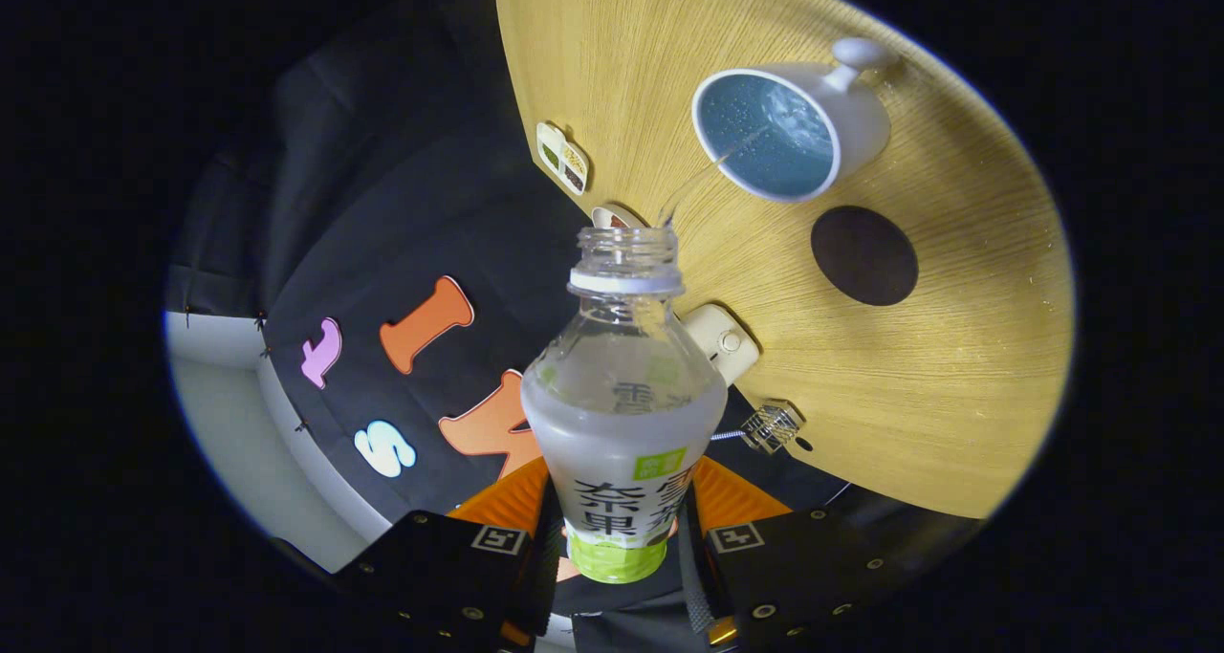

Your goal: Take the bottle from table, then pour the juice into the cup, finally place the bottle on the coaster

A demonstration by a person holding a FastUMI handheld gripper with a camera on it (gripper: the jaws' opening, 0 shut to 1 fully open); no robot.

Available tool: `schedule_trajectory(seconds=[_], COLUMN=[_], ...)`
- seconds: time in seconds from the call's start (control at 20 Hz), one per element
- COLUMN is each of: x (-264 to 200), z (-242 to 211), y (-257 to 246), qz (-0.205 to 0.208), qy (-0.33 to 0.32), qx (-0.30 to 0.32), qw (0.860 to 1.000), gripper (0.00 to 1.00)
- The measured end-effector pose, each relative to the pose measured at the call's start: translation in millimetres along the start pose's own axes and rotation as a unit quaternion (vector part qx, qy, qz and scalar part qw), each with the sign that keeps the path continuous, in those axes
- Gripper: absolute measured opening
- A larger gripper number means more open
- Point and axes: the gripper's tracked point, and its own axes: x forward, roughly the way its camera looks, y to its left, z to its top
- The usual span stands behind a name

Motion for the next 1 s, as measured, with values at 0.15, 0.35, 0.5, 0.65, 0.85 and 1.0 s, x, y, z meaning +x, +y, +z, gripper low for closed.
schedule_trajectory(seconds=[0.15,0.35,0.5,0.65,0.85,1.0], x=[-0.7,-2.1,-2.6,-5.6,-4.7,-4.4], z=[-0.5,1.4,1.7,2.4,2.7,4.1], y=[5.3,7.4,5.9,8.9,9.6,6.5], qz=[0.004,0.002,-0.002,0.001,0.006,0.002], qy=[0.0,-0.002,-0.005,-0.007,-0.013,-0.015], qx=[0.009,0.017,0.02,0.025,0.019,0.004], qw=[1.0,1.0,1.0,1.0,1.0,1.0], gripper=[0.55,0.55,0.55,0.56,0.57,0.56])
